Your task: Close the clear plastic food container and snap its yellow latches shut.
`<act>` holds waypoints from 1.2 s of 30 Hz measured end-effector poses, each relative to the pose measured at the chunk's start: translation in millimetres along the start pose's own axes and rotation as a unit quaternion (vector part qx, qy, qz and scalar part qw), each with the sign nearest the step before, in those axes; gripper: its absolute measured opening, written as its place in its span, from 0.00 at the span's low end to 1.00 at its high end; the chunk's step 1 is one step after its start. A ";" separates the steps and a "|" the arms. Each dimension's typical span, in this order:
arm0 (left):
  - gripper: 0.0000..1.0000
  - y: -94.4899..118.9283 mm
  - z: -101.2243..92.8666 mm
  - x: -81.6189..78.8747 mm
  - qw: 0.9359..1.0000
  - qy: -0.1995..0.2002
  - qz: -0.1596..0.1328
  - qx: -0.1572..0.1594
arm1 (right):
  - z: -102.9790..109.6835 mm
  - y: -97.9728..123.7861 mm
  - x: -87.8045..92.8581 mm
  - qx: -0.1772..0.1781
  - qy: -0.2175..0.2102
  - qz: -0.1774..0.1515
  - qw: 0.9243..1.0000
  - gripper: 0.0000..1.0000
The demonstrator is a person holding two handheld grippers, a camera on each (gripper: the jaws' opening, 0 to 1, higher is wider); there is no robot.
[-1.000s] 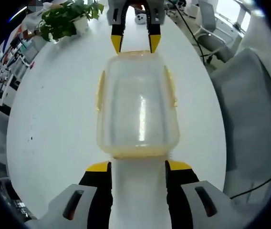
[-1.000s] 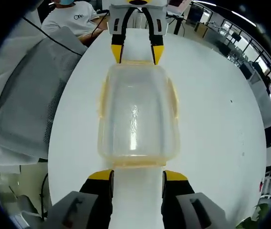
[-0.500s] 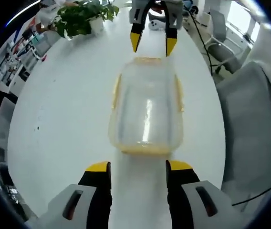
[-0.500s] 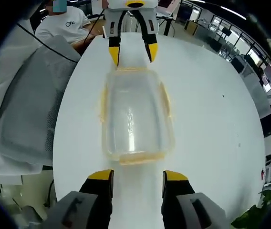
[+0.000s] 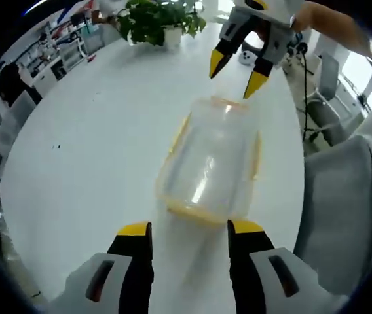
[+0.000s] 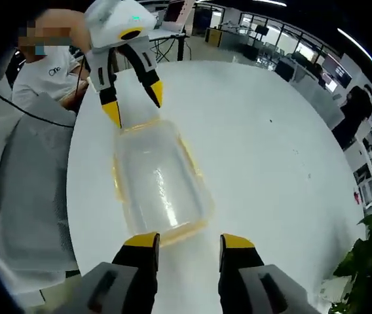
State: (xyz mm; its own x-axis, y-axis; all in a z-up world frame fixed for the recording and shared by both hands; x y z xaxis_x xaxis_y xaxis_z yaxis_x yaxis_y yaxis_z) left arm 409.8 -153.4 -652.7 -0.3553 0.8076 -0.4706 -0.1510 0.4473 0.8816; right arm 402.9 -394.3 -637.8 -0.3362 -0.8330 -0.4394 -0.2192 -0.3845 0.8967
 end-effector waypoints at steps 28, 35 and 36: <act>0.42 -11.0 -1.7 4.9 0.972 0.221 -0.075 -0.001 | 10.1 -3.5 1.6 0.003 -0.078 -0.032 0.996 0.27; 0.40 -13.7 -0.2 8.7 0.965 0.250 -0.076 0.006 | 4.5 -6.2 8.8 0.004 -0.114 -0.028 0.993 0.31; 0.40 -14.2 -0.8 8.8 0.963 0.258 -0.076 0.010 | 4.8 -6.3 9.2 -0.001 -0.119 -0.029 0.993 0.29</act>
Point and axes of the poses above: the point that each gripper's makers call its tool centre point, and the gripper's own axes: y roughly backward along the fingers, z roughly to its left, x roughly out of its underside, the point moved 8 cm from there along y, roughly backward along the fingers, and after that the axes turned 1 degree about -y, right-handed, at the moved point
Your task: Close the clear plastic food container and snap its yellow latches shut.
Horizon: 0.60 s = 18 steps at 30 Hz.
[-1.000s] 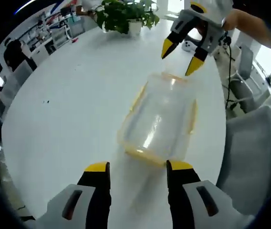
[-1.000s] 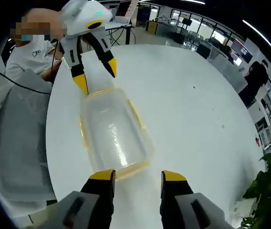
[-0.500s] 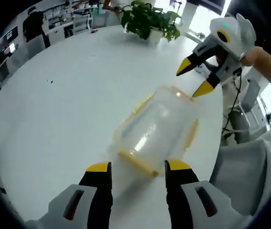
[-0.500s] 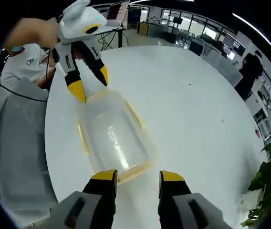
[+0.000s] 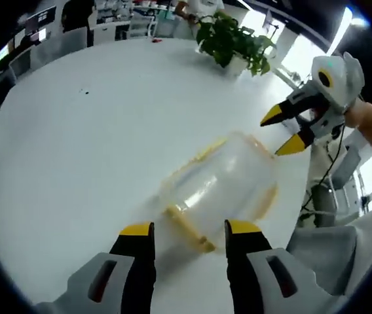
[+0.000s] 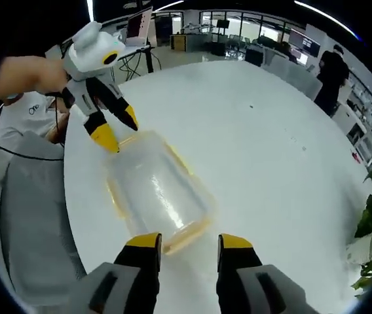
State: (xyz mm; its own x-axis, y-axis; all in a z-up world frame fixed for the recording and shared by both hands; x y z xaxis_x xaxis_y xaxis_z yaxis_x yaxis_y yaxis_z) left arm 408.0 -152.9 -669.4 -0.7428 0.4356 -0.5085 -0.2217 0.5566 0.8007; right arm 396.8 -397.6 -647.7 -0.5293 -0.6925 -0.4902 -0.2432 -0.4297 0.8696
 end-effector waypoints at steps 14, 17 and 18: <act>0.39 -5.2 -3.0 5.1 1.000 0.026 0.002 0.012 | 7.1 -11.3 6.1 -0.054 -0.140 -0.017 0.988 0.34; 0.39 -5.7 -0.6 6.7 0.999 0.040 -0.002 0.014 | 4.6 -13.5 7.8 -0.049 -0.140 -0.014 0.989 0.37; 0.39 -5.7 0.1 6.7 0.999 0.043 -0.002 0.016 | 4.8 -13.7 8.4 -0.053 -0.146 -0.012 0.988 0.37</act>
Point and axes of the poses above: the point that each gripper's makers call its tool centre point, and the gripper's own axes: y roughly backward along the fingers, z roughly to its left, x roughly out of its underside, the point moved 8 cm from there along y, roughly backward along the fingers, and after that the axes turned 1 degree about -y, right-handed, at the moved point
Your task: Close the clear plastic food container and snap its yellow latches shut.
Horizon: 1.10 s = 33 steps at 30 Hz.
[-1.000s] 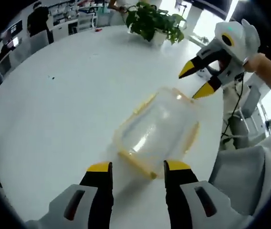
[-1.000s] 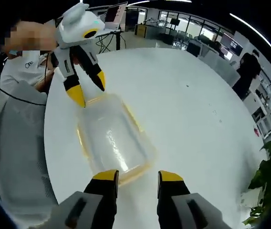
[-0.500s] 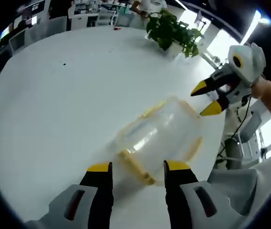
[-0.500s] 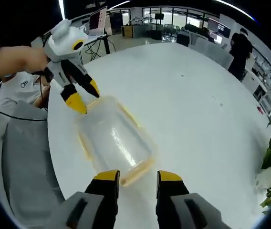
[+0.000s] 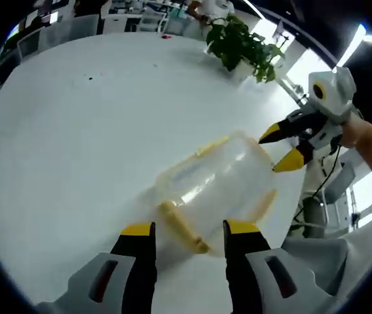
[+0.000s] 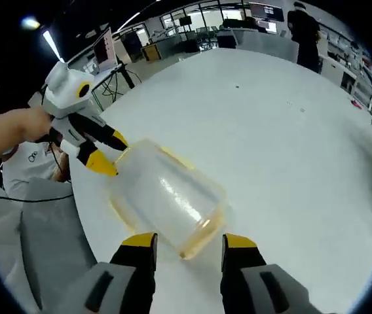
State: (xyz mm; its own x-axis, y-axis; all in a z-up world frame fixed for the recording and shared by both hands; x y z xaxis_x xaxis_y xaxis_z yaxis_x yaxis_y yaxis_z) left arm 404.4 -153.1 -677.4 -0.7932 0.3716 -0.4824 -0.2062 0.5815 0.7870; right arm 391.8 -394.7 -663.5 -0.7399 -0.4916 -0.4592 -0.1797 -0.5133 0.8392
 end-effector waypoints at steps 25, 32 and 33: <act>0.37 -4.8 -5.1 -0.4 1.000 0.016 0.006 0.020 | -0.3 -13.4 -5.6 -0.016 -0.033 0.021 0.999 0.37; 0.37 -6.2 -5.9 -0.8 1.000 0.021 0.007 0.020 | 1.6 -14.5 -6.8 -0.012 -0.033 0.027 0.999 0.37; 0.37 -6.2 -6.1 -0.7 0.999 0.023 0.008 0.021 | 2.1 -14.5 -7.3 -0.010 -0.033 0.028 0.999 0.37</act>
Point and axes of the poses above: the point that each gripper's makers call its tool centre point, and the gripper's own axes: y roughly backward along the fingers, z roughly to its left, x roughly out of its underside, the point moved 8 cm from there along y, roughly backward along the fingers, and after that the axes turned 1 degree about -y, right-handed, at the moved point
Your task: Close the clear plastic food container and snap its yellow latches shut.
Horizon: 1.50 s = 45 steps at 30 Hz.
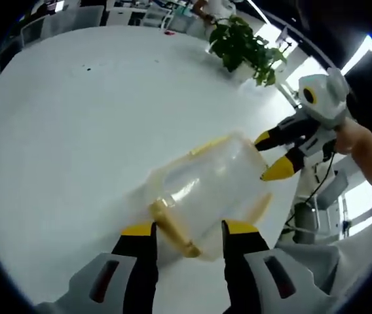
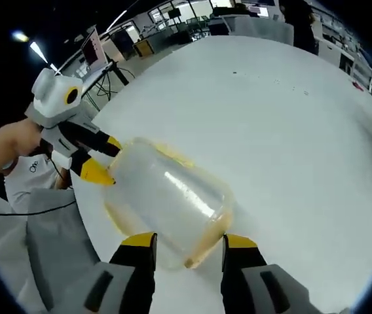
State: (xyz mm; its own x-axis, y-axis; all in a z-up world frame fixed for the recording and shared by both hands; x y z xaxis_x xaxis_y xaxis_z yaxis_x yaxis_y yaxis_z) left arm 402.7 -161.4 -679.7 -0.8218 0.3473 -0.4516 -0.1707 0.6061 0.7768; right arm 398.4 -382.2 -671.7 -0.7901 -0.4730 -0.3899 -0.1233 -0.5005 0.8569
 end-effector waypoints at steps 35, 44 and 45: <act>0.28 -4.5 -0.5 -4.6 1.000 0.026 0.009 0.004 | 4.0 -2.4 -4.0 0.005 -0.021 0.019 1.000 0.32; 0.30 -4.3 0.4 -4.0 1.000 0.027 0.005 0.005 | 2.4 -5.0 -4.6 0.001 -0.024 0.013 1.000 0.34; 0.31 -3.6 0.3 -3.8 1.000 0.025 0.006 0.006 | 2.3 -4.7 -4.3 0.001 -0.025 0.014 1.000 0.35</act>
State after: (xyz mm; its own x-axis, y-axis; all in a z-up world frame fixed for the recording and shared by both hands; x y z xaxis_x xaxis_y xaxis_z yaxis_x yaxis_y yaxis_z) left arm 406.7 -164.7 -680.9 -0.8501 0.3187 -0.4191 -0.1545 0.6100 0.7772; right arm 401.1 -376.1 -673.3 -0.8220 -0.4502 -0.3486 -0.1013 -0.4868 0.8676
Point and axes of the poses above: the point that each gripper's makers call its tool centre point, and the gripper's own axes: y roughly backward along the fingers, z roughly to its left, x roughly out of its underside, the point moved 8 cm from there along y, roughly backward along the fingers, and after that the axes turned 1 degree about -y, right-handed, at the moved point
